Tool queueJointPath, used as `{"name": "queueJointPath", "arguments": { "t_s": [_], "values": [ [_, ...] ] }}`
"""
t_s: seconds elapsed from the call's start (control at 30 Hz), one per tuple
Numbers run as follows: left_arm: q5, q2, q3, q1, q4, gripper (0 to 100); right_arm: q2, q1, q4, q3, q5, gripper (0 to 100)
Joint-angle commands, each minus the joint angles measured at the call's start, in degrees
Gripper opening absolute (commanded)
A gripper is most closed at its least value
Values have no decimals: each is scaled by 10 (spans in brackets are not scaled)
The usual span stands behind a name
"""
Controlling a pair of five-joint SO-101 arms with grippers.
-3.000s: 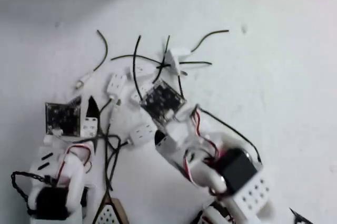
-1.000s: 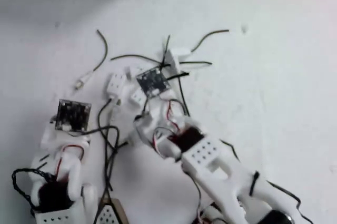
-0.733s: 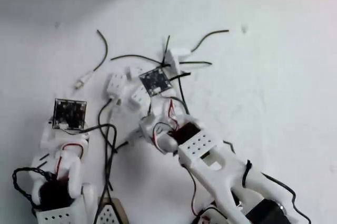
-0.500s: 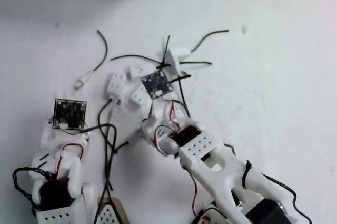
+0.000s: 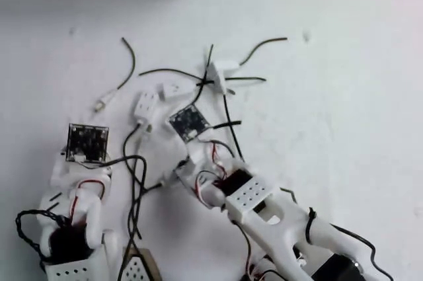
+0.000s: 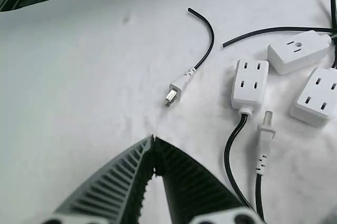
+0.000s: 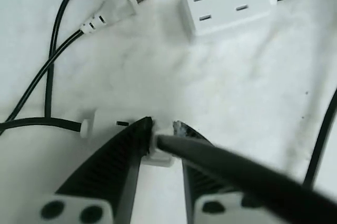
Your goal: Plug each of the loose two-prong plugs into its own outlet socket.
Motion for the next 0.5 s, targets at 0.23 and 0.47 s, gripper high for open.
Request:
{"name": "queueJointPath", "arguments": {
  "t_s": [0.23, 0.47],
  "values": [
    [6, -2, 1, -1, -9, 22, 7, -13, 20, 4, 101, 16],
    [6, -2, 4, -1, -9, 22, 7, -10, 46, 4, 220, 16]
  ]
}}
